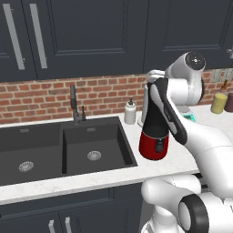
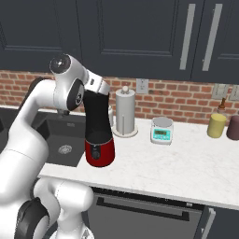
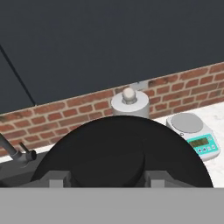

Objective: Close the lid blender by securely placing the lid on top.

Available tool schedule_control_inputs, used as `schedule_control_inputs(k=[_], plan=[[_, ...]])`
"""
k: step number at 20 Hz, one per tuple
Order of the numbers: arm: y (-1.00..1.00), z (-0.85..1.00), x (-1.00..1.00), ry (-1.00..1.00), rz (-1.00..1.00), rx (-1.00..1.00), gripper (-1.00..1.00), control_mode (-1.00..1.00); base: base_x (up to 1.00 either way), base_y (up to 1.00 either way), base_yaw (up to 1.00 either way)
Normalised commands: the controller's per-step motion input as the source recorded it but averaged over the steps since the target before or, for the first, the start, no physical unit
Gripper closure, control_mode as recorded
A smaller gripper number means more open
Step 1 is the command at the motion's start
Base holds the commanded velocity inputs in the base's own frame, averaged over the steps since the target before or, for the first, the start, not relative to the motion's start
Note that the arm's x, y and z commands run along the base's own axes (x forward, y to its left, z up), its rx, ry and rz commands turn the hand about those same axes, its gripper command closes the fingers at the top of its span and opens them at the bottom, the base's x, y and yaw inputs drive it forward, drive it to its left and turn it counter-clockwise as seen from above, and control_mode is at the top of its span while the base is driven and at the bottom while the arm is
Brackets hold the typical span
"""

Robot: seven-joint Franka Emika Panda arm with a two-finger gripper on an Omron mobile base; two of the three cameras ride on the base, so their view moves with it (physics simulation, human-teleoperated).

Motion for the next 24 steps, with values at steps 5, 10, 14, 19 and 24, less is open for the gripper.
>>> schedule_control_inputs(k=[5, 10, 14, 19, 24], plan=[[0.01, 0.00, 0.12, 0.00, 0.00, 0.00, 1.00, -1.00, 0.00, 0.00, 0.00], [0.00, 0.00, 0.08, 0.00, 0.00, 0.00, -1.00, -1.00, 0.00, 0.00, 0.00], [0.00, 0.00, 0.00, 0.00, 0.00, 0.00, -1.00, -1.00, 0.00, 0.00, 0.00], [0.00, 0.00, 0.00, 0.00, 0.00, 0.00, -1.00, -1.00, 0.00, 0.00, 0.00], [0.00, 0.08, 0.00, 0.00, 0.00, 0.00, -1.00, -1.00, 0.00, 0.00, 0.00]])
